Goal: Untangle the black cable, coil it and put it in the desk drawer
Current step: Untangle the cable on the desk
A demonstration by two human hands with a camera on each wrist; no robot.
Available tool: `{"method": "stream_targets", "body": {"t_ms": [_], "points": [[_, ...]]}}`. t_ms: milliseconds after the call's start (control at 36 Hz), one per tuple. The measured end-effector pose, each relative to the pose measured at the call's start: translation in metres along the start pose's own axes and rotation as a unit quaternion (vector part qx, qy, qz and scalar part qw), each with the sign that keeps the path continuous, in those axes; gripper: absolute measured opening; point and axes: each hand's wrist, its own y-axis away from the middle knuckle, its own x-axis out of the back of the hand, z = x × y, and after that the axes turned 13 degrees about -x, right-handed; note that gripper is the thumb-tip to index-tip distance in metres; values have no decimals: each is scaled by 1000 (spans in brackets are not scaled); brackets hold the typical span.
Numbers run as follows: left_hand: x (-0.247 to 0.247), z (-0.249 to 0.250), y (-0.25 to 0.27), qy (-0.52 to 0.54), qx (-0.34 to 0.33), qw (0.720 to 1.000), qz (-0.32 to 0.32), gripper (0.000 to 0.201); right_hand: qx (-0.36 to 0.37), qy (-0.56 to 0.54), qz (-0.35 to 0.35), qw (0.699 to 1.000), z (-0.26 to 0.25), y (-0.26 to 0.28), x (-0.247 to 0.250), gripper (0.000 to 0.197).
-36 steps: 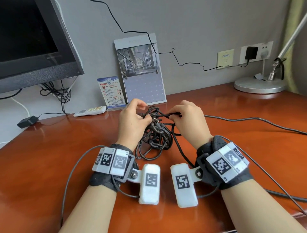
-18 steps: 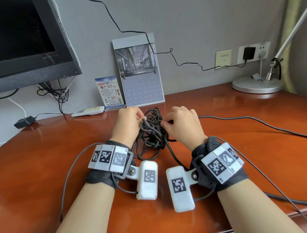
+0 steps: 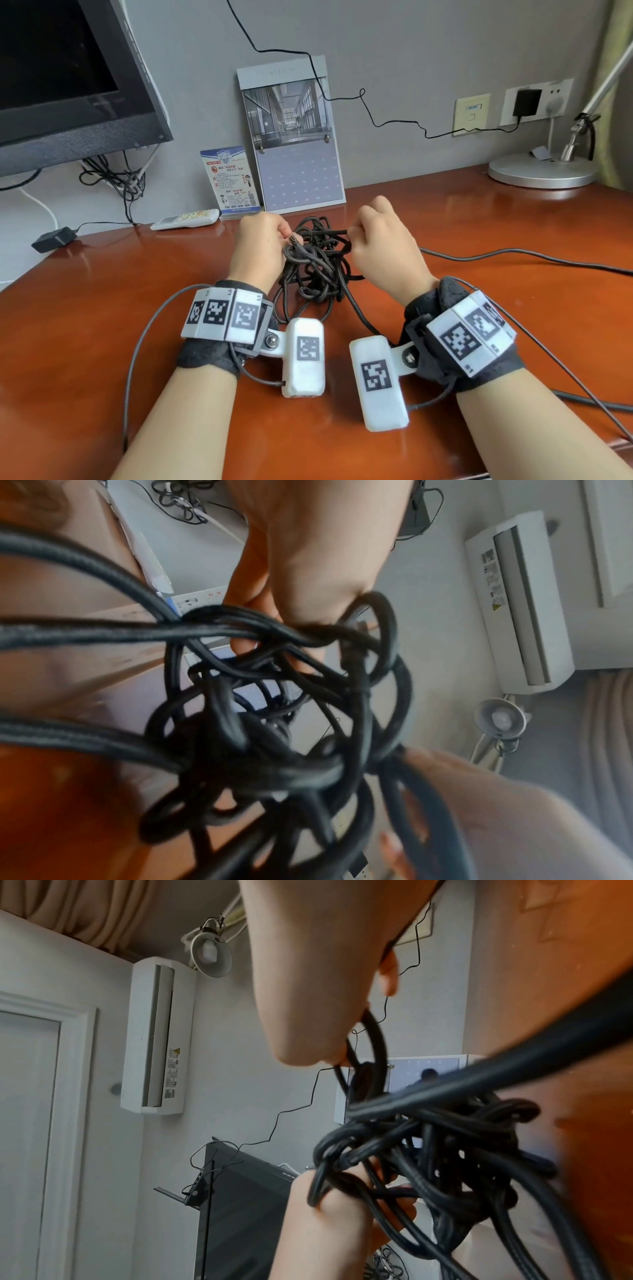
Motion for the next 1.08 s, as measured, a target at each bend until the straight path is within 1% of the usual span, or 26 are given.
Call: {"method": "stream_targets", "body": {"t_ms": [56, 111, 167, 222, 278, 306, 361, 389, 444, 472, 556, 611, 667, 722, 778, 833, 861, 889, 917, 972, 1028, 1083], "points": [[-1, -2, 0, -11, 20, 1000, 8, 17, 22, -20, 47, 998, 0, 0, 2, 17], [2, -11, 0, -32, 59, 998, 15, 14, 29, -83, 136, 987, 2, -2, 8, 15], [10, -23, 5, -51, 94, 994, 15, 14, 9, -157, 209, 965, 7, -6, 17, 22], [17, -36, 10, -42, 118, 992, 20, 14, -31, -182, 234, 954, 14, -11, 21, 25], [20, -47, 11, -4, 138, 990, 37, 17, -68, -174, 247, 951, 21, -16, 20, 28], [21, -51, 11, 13, 148, 988, 48, 20, -81, -152, 260, 950, 25, -18, 19, 27], [21, -54, 12, 25, 166, 984, 57, 22, -121, -69, 271, 952, 31, -20, 20, 23], [21, -54, 12, 25, 169, 983, 60, 22, -150, -24, 264, 953, 34, -20, 23, 21], [20, -55, 12, 27, 174, 982, 68, 28, -200, 38, 229, 952, 41, -20, 29, 21], [20, -55, 12, 29, 178, 981, 70, 30, -217, 52, 200, 954, 44, -20, 31, 22], [21, -53, 13, 1, 191, 979, 67, 25, -239, 33, 73, 968, 48, -21, 29, 24], [21, -49, 13, -25, 188, 980, 63, 18, -208, -8, -26, 978, 43, -19, 23, 21], [21, -47, 13, -37, 174, 982, 67, 15, -153, -62, -146, 975, 30, -14, 20, 24], [20, -48, 12, -27, 155, 985, 78, 19, -112, -94, -273, 951, 15, -5, 20, 31], [20, -49, 9, 23, 141, 984, 108, 29, -84, -93, -365, 923, 5, 2, 20, 32], [20, -46, 7, 110, 117, 976, 146, 37, -52, -91, -405, 908, 1, 6, 19, 26], [21, -43, 6, 140, 102, 972, 156, 38, -42, -94, -413, 905, -1, 7, 18, 22], [21, -39, 5, 157, 85, 972, 153, 35, -37, -95, -416, 904, -1, 8, 18, 20], [22, -34, 5, 161, 67, 975, 134, 31, -33, -92, -417, 904, -1, 8, 17, 20], [21, -24, 5, 152, 41, 985, 71, 26, -28, -85, -420, 903, -2, 9, 17, 21], [17, -21, 4, 132, 39, 990, 15, 28, -29, -82, -420, 903, -4, 10, 17, 20], [16, -19, 4, 116, 46, 992, -2, 29, -38, -86, -402, 911, -5, 10, 15, 20]]}}
